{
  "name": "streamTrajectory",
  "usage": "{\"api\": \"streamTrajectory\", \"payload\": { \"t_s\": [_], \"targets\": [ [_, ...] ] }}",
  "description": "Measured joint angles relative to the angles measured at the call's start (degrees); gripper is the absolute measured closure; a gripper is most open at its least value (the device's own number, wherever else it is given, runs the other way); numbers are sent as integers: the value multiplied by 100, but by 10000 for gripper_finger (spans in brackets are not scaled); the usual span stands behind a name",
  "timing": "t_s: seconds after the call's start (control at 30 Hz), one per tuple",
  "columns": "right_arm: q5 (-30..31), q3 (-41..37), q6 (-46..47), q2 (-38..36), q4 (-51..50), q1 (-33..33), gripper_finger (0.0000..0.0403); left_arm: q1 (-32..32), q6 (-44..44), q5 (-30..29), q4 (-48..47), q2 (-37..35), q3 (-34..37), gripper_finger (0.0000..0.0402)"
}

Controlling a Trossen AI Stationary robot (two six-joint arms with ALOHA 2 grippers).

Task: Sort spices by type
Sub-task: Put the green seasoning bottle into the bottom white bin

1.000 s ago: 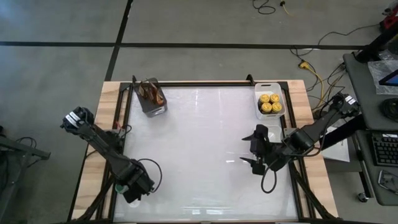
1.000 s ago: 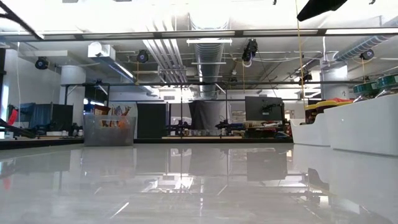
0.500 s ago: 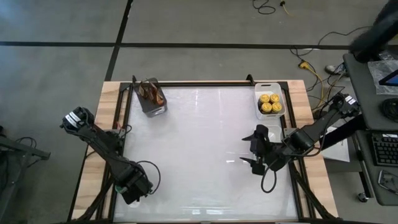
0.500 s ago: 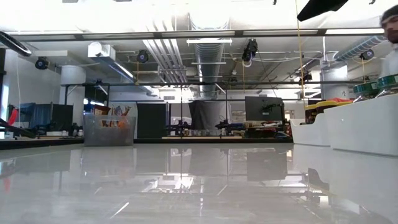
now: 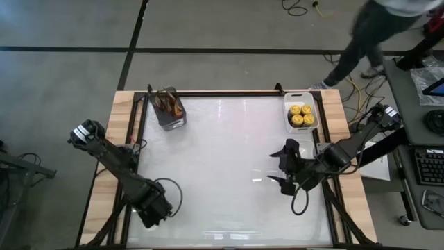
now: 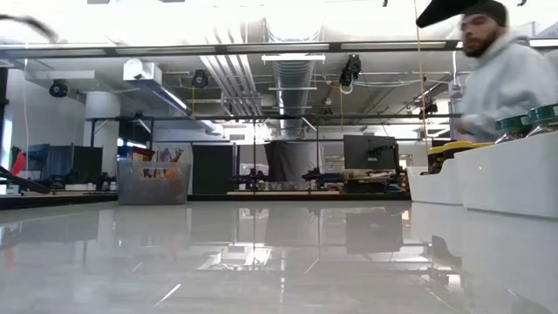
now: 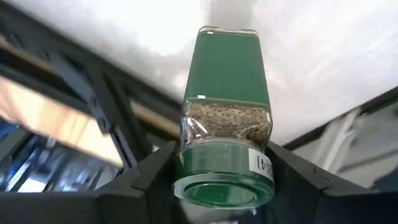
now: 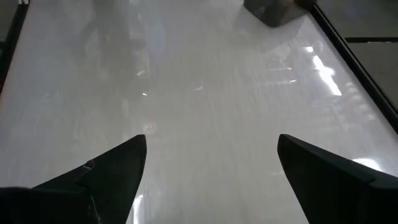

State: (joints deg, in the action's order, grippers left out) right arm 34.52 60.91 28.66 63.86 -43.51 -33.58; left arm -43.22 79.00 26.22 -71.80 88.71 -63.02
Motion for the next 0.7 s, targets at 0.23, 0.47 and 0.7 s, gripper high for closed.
{"api": "streamTrajectory", "payload": {
  "t_s": [0.23,0.47,0.7],
  "targets": [
    [305,630,-760,0,-47,109,51,1065,-814,-1444,-620,169,-1047,213],
    [525,1324,-775,-4,-713,219,51,2609,-3476,-2248,-850,887,-1979,213],
    [497,1302,562,20,-1513,223,51,3722,-5725,-2473,-830,2004,-2944,213]
  ]
}}
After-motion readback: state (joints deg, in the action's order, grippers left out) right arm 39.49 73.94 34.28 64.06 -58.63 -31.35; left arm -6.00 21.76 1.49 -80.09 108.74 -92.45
